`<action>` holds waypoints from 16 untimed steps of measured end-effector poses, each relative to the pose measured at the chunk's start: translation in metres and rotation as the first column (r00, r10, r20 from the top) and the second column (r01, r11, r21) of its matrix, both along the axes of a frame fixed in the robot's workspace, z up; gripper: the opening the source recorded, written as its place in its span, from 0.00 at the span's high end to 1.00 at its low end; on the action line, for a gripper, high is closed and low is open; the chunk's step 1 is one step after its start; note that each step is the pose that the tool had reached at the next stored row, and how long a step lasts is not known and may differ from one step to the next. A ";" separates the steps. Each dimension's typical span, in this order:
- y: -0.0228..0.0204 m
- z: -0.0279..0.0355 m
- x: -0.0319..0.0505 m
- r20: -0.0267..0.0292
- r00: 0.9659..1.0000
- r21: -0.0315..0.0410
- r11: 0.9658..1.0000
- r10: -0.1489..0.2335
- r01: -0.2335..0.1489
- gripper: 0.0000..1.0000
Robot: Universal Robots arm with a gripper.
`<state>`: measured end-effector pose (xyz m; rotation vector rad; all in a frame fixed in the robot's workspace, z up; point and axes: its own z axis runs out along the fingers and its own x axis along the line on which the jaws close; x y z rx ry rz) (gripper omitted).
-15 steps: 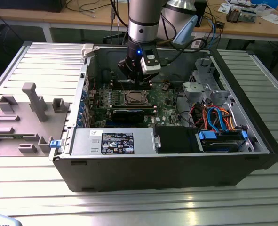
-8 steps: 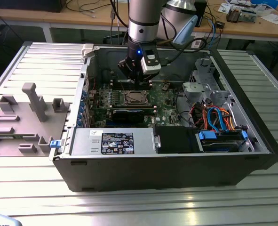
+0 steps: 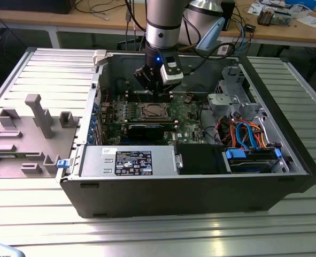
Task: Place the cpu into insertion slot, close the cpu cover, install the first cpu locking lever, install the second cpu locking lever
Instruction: 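Install the first cpu locking lever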
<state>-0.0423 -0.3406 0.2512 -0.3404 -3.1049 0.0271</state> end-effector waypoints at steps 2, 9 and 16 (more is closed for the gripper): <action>0.0000 0.0000 0.0000 0.000 1.000 0.000 1.000 0.002 -0.002 0.89; 0.0000 0.0000 0.0000 0.000 1.000 0.000 1.000 0.012 -0.012 0.89; 0.0000 0.0000 0.0000 0.000 1.000 0.000 1.000 0.022 -0.022 0.89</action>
